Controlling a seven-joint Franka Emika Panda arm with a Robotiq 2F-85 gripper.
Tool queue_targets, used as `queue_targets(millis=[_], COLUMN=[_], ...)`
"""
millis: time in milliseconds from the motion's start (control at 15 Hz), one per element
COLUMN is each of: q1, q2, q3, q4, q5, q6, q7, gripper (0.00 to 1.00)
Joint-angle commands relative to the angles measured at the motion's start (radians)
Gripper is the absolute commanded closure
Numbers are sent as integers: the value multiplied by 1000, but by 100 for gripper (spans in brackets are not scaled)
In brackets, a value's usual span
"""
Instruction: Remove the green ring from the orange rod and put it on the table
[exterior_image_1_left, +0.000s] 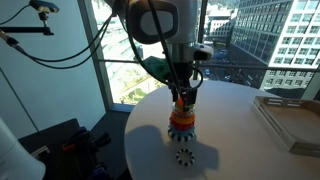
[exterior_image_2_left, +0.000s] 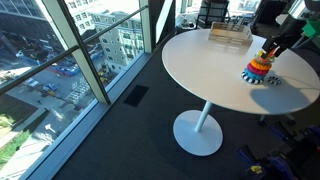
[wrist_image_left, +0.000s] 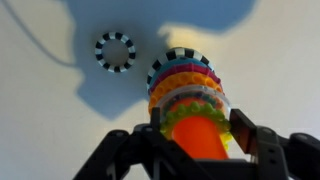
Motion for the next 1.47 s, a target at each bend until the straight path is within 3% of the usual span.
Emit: queue_targets(millis=[0, 733, 1400], q1=[-13, -13, 18], q2=[-36, -163, -290], q3=[2, -3, 1], q4=[-21, -53, -84], q5=[7, -2, 27], q6=[12, -17, -67], q7=[-6, -1, -79], gripper=[55, 55, 55])
